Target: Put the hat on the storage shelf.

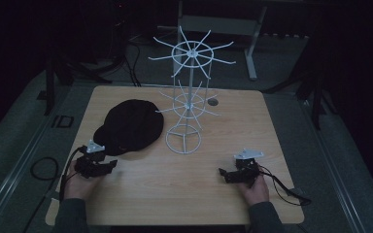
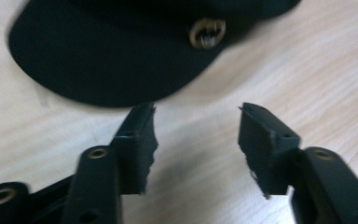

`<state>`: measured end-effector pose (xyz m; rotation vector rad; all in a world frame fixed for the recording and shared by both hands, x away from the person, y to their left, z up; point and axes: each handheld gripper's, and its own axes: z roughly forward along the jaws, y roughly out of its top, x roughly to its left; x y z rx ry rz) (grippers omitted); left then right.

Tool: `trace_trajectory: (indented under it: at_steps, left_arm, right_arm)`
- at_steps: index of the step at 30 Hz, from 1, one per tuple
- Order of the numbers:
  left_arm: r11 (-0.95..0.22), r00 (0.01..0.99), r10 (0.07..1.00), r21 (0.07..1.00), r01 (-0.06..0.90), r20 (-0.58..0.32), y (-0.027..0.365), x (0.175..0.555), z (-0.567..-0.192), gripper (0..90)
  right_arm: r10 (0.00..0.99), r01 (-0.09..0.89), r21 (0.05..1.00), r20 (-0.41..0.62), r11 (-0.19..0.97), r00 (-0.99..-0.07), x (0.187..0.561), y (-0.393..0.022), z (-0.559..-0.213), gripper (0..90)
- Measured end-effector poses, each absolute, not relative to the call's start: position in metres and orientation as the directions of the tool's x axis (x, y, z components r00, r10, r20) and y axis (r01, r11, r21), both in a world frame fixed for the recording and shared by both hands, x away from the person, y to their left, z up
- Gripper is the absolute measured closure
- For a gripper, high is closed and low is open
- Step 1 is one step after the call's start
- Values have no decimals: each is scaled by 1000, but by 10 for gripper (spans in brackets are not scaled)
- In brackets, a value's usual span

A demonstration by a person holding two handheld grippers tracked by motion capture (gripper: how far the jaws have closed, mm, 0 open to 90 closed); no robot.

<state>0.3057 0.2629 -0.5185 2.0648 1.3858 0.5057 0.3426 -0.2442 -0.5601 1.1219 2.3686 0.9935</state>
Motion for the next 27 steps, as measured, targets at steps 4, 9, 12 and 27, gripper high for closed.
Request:
trace_trajectory:
  at_steps: [4,9,12,27]
  left_arm:
    - [-272,378,926,679,682,-9,262,314,-503,330]
    - [-291,410,912,697,655,-4,255,330,-486,278]
    - [-304,423,906,701,645,4,252,337,-481,266]
    - [-354,460,887,686,636,31,239,371,-468,261]
  right_arm:
    - [775,539,716,-5,444,-632,343,-244,-560,109]
    - [776,542,714,-3,443,-630,342,-244,-560,109]
    - [777,543,714,-2,442,-630,342,-244,-560,109]
    - [777,544,714,-2,442,-629,342,-244,-560,109]
